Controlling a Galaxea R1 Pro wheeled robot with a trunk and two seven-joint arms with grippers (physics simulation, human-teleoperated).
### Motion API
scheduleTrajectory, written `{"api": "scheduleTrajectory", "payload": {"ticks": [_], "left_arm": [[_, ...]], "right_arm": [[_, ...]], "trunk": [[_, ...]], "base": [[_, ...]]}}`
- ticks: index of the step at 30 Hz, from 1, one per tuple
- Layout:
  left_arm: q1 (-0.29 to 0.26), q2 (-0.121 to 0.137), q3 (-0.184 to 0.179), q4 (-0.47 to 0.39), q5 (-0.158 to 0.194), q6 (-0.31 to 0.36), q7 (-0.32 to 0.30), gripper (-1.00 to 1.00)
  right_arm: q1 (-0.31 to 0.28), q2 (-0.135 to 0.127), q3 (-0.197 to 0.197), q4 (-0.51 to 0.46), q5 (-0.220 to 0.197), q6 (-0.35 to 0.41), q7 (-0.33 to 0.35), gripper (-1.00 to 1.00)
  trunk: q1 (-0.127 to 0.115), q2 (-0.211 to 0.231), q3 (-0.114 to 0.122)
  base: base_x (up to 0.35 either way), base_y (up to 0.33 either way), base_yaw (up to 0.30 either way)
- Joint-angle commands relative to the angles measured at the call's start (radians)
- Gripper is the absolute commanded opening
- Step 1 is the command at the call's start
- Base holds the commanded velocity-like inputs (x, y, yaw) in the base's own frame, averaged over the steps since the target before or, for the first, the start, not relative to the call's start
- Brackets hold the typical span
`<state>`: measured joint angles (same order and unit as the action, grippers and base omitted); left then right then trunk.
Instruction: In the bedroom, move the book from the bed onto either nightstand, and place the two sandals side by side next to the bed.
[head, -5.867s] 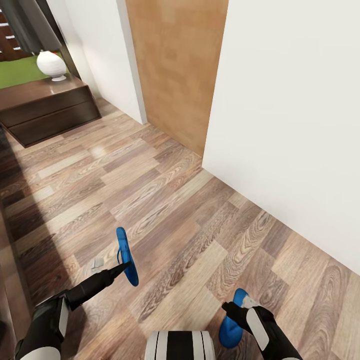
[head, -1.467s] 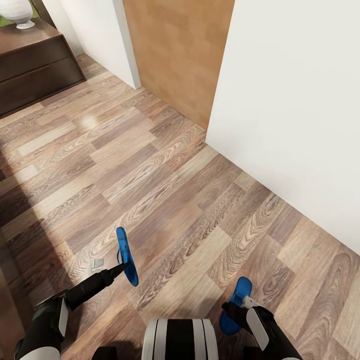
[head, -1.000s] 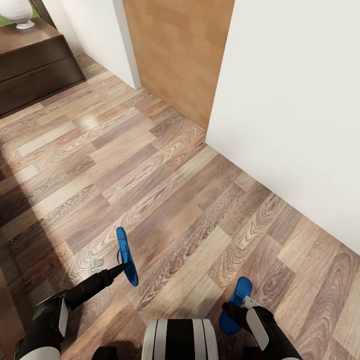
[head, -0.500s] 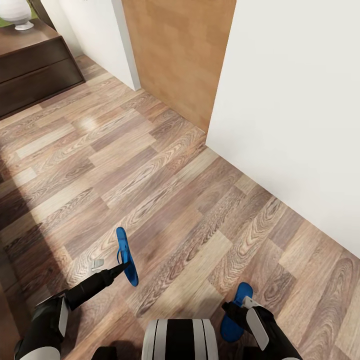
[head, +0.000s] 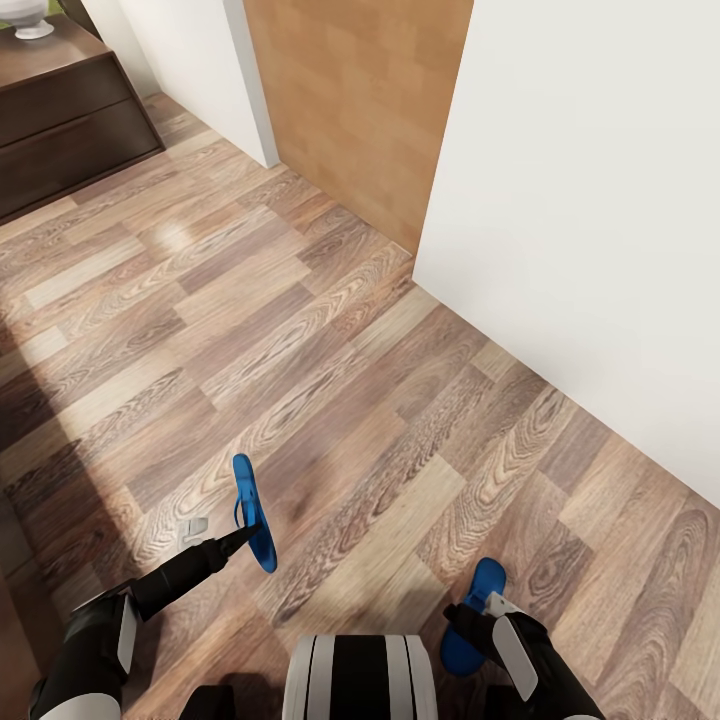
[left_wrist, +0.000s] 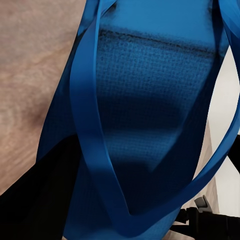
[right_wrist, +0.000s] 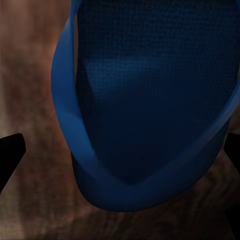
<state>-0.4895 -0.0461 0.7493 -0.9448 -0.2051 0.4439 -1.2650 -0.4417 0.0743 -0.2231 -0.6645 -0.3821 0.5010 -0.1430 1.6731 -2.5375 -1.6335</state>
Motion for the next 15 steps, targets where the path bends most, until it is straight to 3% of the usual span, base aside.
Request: {"api": "scheduleTrajectory", "payload": {"ticks": [1,9,10,15], "left_arm": [[-0.001,-0.001,0.005,-0.002,-0.010,0.010,-0.008,-1.00],[-0.001,-0.001,0.005,-0.002,-0.010,0.010,-0.008,-1.00],[-0.001,-0.001,0.005,-0.002,-0.010,0.010,-0.008,-1.00],[-0.001,-0.001,0.005,-0.002,-0.010,0.010,-0.008,-1.00]], "right_arm": [[0.000,0.001,-0.002,-0.002,-0.011,0.004,-0.007,1.00],[0.000,0.001,-0.002,-0.003,-0.011,0.004,-0.007,1.00],[0.000,0.001,-0.002,-0.003,-0.011,0.004,-0.007,-1.00],[0.000,-0.001,-0.003,-0.003,-0.011,0.005,-0.006,-1.00]], "trunk": [[0.000,0.000,-0.001],[0.000,0.000,-0.001],[0.000,0.000,-0.001],[0.000,0.000,-0.001]], "base": [[0.000,0.000,0.000],[0.000,0.000,0.000],[0.000,0.000,0.000],[0.000,0.000,0.000]]}}
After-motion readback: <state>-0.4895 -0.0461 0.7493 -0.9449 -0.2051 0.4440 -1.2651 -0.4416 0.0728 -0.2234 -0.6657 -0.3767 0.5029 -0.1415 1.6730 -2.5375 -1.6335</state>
